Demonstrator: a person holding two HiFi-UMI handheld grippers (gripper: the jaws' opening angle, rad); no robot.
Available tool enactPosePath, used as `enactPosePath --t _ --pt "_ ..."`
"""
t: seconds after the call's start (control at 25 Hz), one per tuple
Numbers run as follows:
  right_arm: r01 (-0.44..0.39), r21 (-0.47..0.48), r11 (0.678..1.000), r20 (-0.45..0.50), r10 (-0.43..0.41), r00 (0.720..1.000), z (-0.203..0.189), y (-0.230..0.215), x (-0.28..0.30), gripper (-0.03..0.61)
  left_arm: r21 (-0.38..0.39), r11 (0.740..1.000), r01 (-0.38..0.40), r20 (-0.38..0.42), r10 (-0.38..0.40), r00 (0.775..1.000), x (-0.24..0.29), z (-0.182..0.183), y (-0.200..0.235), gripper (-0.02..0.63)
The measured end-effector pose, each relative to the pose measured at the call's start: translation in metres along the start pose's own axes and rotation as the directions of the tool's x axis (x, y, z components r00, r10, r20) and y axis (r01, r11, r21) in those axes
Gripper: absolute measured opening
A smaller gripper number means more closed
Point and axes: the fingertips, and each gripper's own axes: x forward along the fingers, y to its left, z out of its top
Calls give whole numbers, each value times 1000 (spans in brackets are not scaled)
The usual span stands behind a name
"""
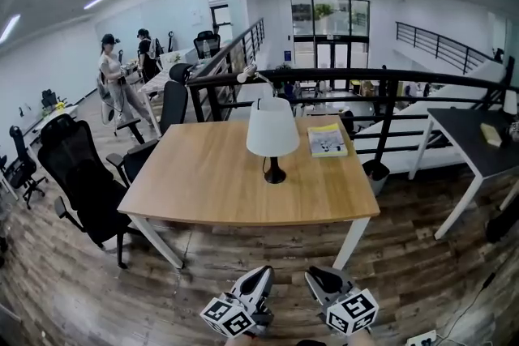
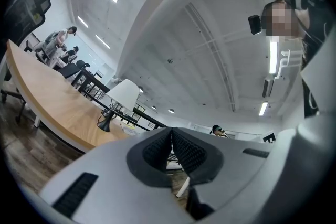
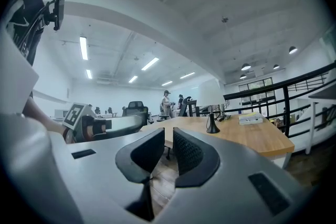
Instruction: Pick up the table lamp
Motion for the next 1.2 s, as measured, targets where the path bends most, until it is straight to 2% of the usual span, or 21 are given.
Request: enactPosePath --t 0.4,0.8,1.2 --pt "0 20 1000 -2 0 1000 1 -14 31 64 -7 1000 -12 -1 12 1000 15 9 28 11" --pt "-47 28 998 -21 48 999 -3 -44 109 64 -16 999 -37 5 37 999 51 25 94 11" --pt "-52 64 997 -49 55 997 -9 -89 177 64 -25 1000 -1 -43 0 999 109 30 147 11"
